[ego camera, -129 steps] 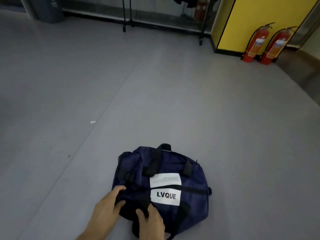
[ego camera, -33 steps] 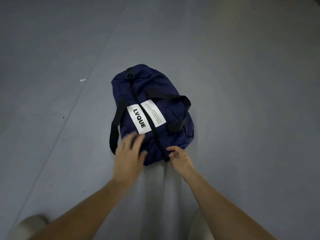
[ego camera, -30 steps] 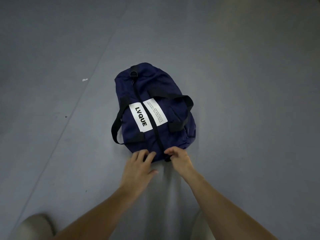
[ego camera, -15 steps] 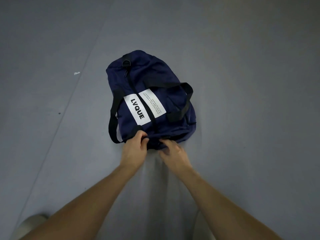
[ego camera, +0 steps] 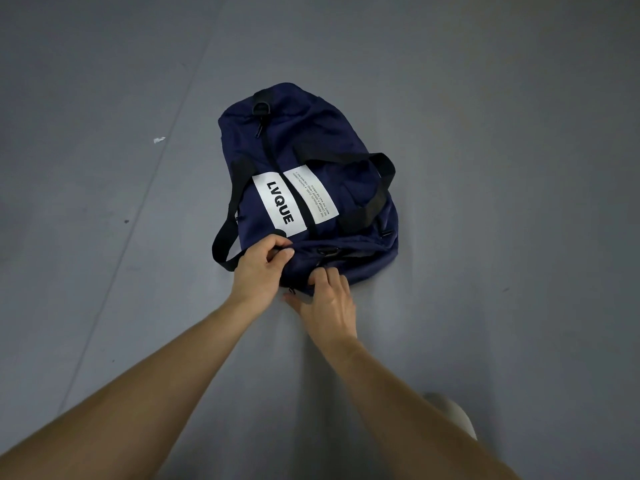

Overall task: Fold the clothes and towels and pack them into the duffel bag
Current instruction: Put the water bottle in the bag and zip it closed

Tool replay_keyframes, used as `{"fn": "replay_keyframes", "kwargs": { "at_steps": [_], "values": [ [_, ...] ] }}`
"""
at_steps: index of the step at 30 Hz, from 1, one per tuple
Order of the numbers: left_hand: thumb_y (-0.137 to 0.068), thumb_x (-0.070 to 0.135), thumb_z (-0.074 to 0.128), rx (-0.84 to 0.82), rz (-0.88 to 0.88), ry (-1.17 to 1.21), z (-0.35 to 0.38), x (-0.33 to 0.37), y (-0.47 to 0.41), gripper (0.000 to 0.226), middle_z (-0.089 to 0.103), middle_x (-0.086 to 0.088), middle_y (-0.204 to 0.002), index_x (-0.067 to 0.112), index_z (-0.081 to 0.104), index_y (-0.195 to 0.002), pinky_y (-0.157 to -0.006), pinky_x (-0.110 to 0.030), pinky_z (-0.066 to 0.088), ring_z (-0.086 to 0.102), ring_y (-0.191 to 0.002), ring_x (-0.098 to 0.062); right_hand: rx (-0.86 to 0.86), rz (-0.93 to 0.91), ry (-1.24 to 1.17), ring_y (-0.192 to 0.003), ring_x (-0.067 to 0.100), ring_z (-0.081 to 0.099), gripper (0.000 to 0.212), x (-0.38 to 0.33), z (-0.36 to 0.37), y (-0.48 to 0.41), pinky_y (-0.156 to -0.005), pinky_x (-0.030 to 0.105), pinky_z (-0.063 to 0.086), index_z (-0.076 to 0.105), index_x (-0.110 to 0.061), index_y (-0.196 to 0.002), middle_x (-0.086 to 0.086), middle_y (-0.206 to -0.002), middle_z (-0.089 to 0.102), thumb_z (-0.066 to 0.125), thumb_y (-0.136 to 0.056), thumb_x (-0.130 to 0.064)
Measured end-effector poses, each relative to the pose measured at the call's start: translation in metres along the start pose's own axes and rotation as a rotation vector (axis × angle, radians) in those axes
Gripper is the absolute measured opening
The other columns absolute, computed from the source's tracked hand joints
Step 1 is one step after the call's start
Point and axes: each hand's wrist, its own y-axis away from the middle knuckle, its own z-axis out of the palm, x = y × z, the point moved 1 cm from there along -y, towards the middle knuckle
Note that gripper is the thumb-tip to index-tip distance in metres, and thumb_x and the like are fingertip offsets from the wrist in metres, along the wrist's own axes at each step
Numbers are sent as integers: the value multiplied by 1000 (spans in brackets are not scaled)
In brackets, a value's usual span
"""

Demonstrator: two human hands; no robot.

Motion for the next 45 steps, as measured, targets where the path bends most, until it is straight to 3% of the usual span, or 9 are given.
{"fn": "replay_keyframes", "kwargs": {
  "at_steps": [5, 13, 18, 27, 31, 35, 39, 41, 45],
  "values": [
    [-96, 19, 63, 56, 47, 51, 4, 9, 0, 10, 70, 14, -89, 24, 70, -101, -82, -27, 55, 64, -86, -1, 87, 7, -53, -81, 24, 54, 22, -8, 11, -8, -69, 42, 51, 56, -13, -94, 2, -92, 59, 73, -85, -23],
    [-84, 43, 76, -4, 268, -379, 9, -16, 23, 39, 64, 14, -99, 26, 60, -116, -81, -28, 48, 56, -93, -8, 17, 4, -136, -80, 23, 65, 10, 11, -1, 0, -69, 38, 51, 70, -15, -96, 0, -90, 71, 63, -93, -22],
    [-88, 18, 73, -5, 325, -481, 9, -29, 20, 14, 65, 1, -84, 15, 62, -97, -64, -37, 50, 59, -75, -19, 58, 38, -162, -86, 18, 66, 16, 10, -4, -2, -74, 34, 51, 75, -19, -98, -3, -95, 74, 62, -96, -28],
    [-88, 19, 73, -1, 264, -527, -19, -38, 20, 11, 58, 6, -77, 18, 63, -91, -61, -30, 44, 54, -69, -14, 277, 379, -238, -81, 19, 56, 10, 66, -47, -26, -70, 28, 37, 66, -19, -89, -4, -89, 57, 59, -94, -21],
    [-85, 9, 74, 122, 295, -657, -43, -53, 8, 14, 57, -1, -73, 11, 60, -85, -56, -38, 48, 55, -67, -25, 15, 302, -153, -81, 17, 61, 9, 81, -58, -18, -71, 30, 45, 69, -22, -89, -6, -89, 67, 64, -93, -28],
    [-94, 8, 61, 463, -8, -348, -52, -64, 9, 22, 61, -13, -113, 13, 64, -115, -80, -45, 51, 59, -95, -35, -319, 225, -179, -93, 13, 63, 14, 60, -66, -31, -84, 31, 50, 75, -25, -96, -8, -99, 72, 68, -91, -36],
    [-88, 75, 49, 397, -565, 201, -9, -65, 45, 87, 42, -10, -155, 23, 31, -155, -117, -49, 32, 45, -138, -31, -73, 160, -138, -96, 16, 67, 17, 53, -79, -58, -89, 36, 53, 73, -27, -106, -5, -105, 73, 64, -93, -35],
    [-67, 99, 36, 193, -668, 436, 25, -48, 63, 101, 62, -9, -132, 23, 58, -130, -110, -52, 42, 58, -122, -32, -33, 171, -188, -104, 17, 66, 31, 48, -79, -74, -95, 39, 51, 65, -27, -124, -4, -116, 70, 62, -95, -37],
    [-68, 86, 61, 2, -653, 566, 65, -4, 60, 61, 65, 10, -99, 30, 58, -93, -98, -45, 53, 64, -96, -17, -137, 414, -414, -118, 22, 58, 69, 26, -63, -106, -102, 39, 46, 48, -19, -142, 1, -126, 62, 65, -88, -58]
  ]
}}
